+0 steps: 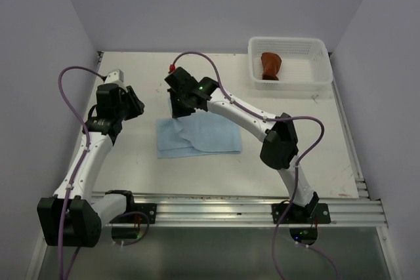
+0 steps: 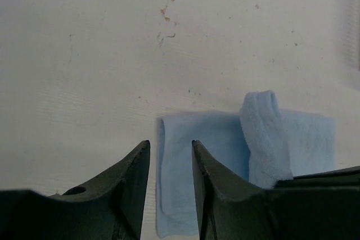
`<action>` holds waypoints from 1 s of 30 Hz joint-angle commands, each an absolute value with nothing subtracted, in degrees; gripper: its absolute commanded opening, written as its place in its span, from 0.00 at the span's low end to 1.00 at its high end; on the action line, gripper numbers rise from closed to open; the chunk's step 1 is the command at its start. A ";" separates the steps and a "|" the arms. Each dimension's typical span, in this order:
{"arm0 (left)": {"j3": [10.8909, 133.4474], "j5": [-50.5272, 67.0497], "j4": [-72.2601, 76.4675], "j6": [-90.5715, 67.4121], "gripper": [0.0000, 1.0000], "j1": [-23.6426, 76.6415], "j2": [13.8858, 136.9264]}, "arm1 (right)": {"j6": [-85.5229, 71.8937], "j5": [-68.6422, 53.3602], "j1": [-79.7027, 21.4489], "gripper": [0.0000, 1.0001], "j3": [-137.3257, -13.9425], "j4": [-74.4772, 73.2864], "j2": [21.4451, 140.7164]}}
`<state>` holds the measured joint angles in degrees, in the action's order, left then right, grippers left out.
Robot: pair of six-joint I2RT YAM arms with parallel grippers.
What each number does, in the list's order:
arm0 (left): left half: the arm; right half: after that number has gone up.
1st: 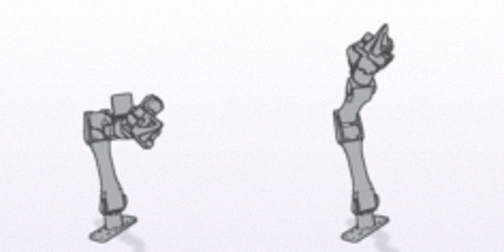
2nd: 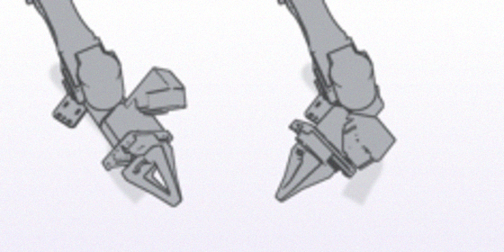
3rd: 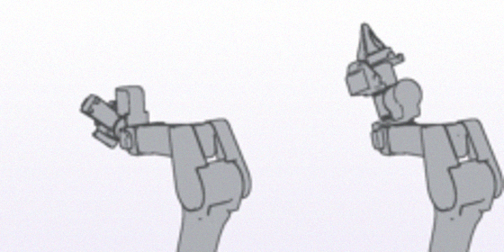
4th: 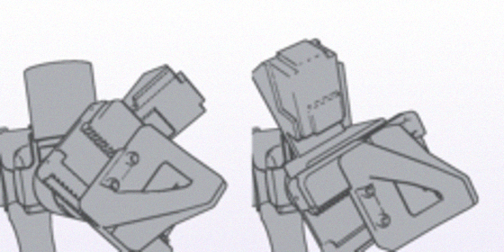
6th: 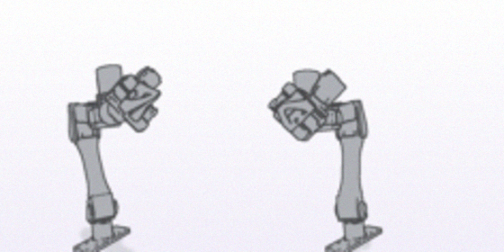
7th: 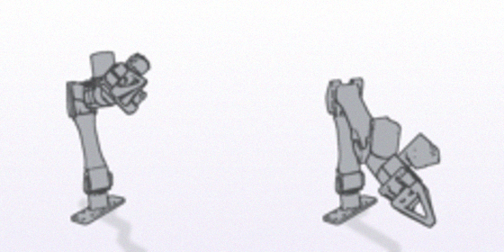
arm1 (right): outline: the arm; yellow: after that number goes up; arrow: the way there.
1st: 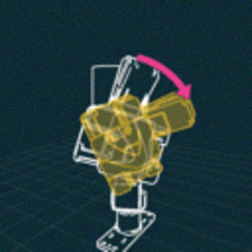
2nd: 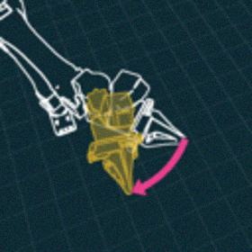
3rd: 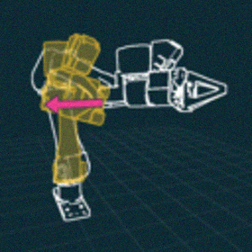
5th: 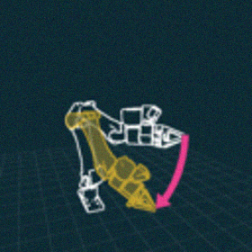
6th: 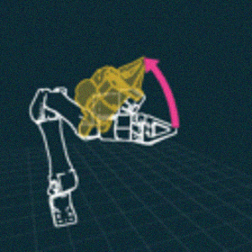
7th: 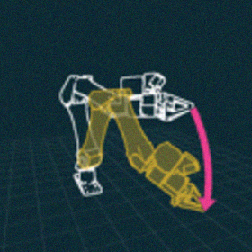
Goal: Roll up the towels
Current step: Fold the towel
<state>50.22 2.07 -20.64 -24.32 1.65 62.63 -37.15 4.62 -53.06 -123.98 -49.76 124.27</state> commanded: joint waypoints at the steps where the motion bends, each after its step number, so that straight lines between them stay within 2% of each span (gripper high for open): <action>1: 49.92 1.67 -18.63 -22.68 0.40 2.20 61.26 | -39.19 0.27 -53.53 0.00 -121.39 -43.08 126.12; 4: 49.92 1.67 -18.72 -22.76 0.40 2.37 61.00 | -40.77 -3.06 -53.61 0.00 -119.80 -39.56 127.09; 8: 49.66 0.88 -18.54 -22.76 0.40 2.72 59.94 | -42.71 -10.09 -53.61 0.30 -119.62 -31.84 129.19; 11: 49.75 0.44 -18.63 -22.68 0.40 2.81 59.68 | -44.03 -11.60 -53.61 0.41 -119.44 -29.36 129.73; 18: 49.83 -1.58 -18.90 -22.50 0.40 2.90 58.97 | -42.01 -7.31 -52.56 0.42 -116.90 -32.25 124.99; 21: 49.83 -1.67 -18.90 -22.41 0.40 2.90 59.06 | -41.22 -5.37 -51.16 0.41 -111.73 -33.05 119.55; 26: 49.83 -0.62 -18.46 -21.80 0.40 3.34 60.20 | -42.80 -4.57 -45.46 0.36 -90.04 -26.20 105.32; 30: 49.75 2.02 -16.62 -20.66 0.40 5.27 61.52 | -44.21 -6.15 -38.77 0.35 -72.10 -20.84 88.99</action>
<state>49.80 0.05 -20.51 -23.05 3.64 60.90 -42.81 -5.72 -43.18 -79.40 -26.76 99.26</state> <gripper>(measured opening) 0.396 0.352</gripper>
